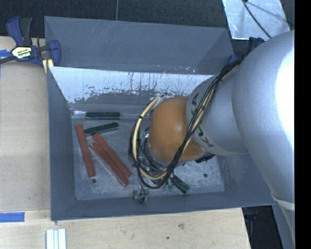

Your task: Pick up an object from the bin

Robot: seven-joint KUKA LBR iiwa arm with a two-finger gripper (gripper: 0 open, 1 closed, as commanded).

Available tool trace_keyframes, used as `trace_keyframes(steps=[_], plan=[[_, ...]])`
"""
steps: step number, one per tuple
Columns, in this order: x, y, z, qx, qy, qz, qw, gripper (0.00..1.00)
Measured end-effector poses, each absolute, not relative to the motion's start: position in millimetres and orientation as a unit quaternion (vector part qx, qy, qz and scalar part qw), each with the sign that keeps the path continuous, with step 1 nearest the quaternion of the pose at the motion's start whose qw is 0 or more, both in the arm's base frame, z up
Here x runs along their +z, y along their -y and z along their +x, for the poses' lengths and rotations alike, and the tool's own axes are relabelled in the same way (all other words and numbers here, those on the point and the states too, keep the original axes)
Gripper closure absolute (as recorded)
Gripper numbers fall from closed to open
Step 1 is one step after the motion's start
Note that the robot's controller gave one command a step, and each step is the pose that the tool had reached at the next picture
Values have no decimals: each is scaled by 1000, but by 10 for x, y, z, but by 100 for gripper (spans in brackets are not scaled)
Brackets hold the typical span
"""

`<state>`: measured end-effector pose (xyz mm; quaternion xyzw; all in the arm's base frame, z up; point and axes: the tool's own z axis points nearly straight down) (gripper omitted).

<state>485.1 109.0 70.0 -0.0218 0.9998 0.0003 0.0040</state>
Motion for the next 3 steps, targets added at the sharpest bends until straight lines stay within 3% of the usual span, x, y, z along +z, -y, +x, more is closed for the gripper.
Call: trace_keyframes(steps=[1,2,3], plan=[[700,-599,4911,-1,-1000,20,2,0],[701,168,4975,-2,-1000,-21,4,0],[717,113,4993,0,-1000,-24,7,100]])
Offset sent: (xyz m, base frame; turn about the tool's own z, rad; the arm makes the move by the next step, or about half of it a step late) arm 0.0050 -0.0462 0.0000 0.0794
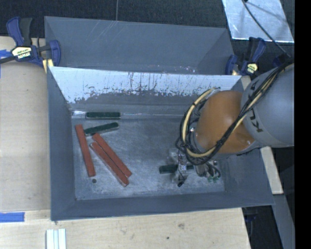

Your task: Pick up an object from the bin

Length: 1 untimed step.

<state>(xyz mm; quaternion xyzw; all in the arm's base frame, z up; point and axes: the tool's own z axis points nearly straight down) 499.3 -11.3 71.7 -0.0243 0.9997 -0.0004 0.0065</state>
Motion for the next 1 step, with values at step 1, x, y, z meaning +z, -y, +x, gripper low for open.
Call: trace_keyframes(steps=[1], plan=[[2196,282,5201,-1,-999,-34,7,100]])
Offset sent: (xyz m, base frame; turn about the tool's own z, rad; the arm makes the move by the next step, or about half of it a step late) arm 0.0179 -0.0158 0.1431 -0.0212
